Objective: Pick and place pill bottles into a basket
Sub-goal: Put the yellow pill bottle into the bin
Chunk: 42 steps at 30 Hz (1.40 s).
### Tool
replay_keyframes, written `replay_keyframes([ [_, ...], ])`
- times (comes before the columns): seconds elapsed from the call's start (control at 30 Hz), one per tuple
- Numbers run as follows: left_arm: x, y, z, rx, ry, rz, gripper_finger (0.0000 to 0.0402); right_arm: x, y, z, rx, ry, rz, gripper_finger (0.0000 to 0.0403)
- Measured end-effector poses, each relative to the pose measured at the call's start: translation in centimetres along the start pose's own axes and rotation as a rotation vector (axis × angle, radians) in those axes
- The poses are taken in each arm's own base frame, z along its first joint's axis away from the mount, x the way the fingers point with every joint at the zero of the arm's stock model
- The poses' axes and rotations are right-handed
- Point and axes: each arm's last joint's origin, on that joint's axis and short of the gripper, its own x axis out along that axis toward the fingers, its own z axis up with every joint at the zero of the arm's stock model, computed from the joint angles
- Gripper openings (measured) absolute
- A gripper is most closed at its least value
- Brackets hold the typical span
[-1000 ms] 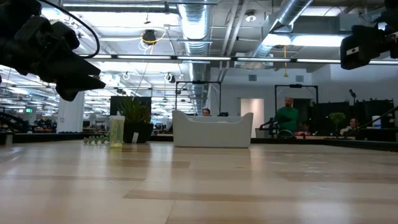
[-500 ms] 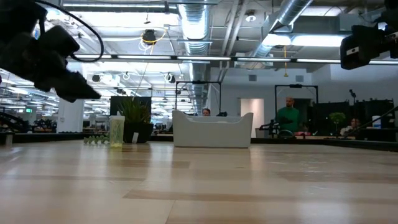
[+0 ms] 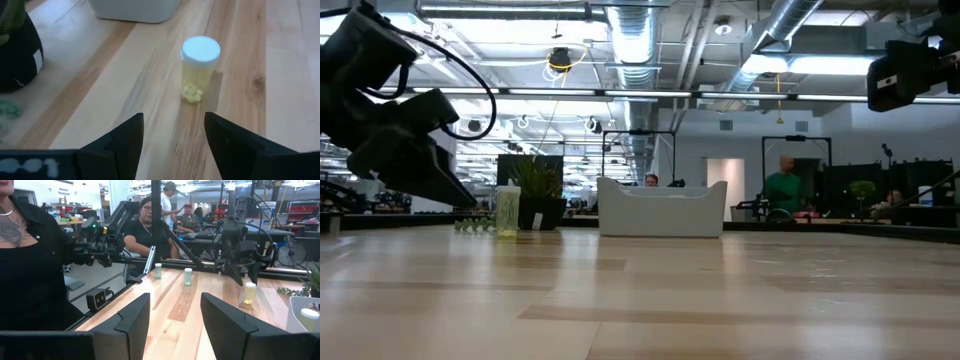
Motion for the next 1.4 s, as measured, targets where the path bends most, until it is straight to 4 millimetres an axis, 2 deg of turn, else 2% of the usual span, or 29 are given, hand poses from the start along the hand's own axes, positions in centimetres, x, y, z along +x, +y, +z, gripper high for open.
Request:
replay_keyframes([
  [0.8,2.9,-0.7,0.5,-0.06,-0.042,-0.006,0.0199,0.0,0.0,0.0,0.0,0.0,0.0,0.0168],
  [1.17,5.2,-2.3,3.0,0.061,-0.015,-0.035,0.0199,0.0,0.0,0.0,0.0,0.0,0.0,0.0168],
  [1.4,6.0,-2.7,3.4,0.066,0.0,-0.013,0.0199,0.0,0.0,0.0,0.0,0.0,0.0,0.0168],
])
